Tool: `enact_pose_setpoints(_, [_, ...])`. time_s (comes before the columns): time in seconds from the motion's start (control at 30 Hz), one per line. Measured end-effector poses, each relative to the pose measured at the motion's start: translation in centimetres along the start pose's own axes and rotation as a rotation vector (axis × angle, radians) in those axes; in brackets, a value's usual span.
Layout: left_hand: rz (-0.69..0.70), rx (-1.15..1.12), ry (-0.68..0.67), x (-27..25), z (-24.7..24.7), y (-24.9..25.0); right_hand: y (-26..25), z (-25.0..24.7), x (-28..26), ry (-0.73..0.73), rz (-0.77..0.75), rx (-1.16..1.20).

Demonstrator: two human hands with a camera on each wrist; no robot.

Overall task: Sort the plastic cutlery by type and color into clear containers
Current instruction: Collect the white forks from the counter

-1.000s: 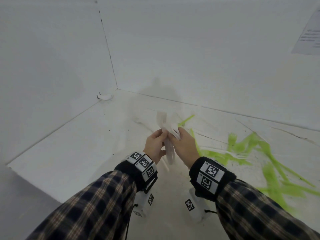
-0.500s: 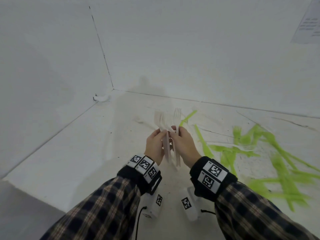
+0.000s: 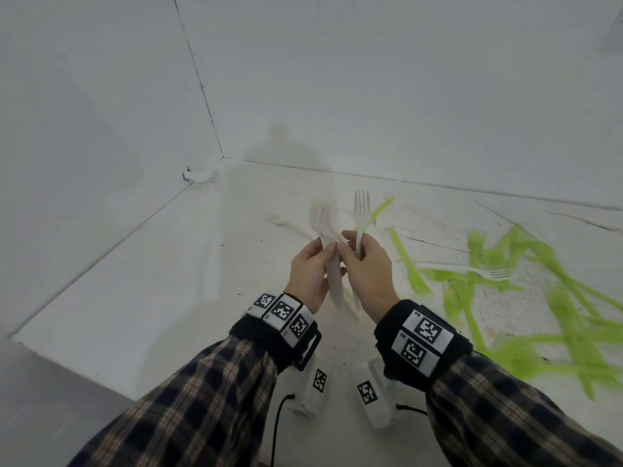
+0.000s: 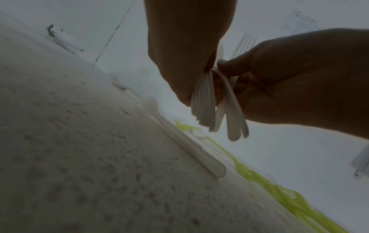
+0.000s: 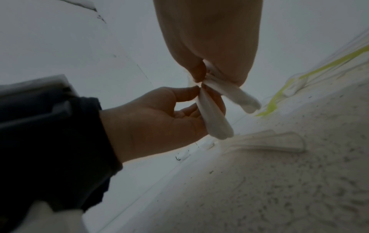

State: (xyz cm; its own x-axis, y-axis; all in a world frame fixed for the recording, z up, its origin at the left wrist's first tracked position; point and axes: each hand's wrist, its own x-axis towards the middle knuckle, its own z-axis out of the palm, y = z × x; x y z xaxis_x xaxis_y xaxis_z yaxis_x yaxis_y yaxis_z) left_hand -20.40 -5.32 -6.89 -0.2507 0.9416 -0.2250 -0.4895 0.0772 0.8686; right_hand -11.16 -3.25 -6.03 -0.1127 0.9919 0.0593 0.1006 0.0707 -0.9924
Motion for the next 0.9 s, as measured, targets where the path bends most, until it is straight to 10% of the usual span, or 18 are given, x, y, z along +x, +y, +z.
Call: enact_pose_setpoints(0.9, [-0.027,-0.068,0.049,0.36,-0.35,-0.17,-0.11,0.76,0.58,-0.010,0.105,-0.015])
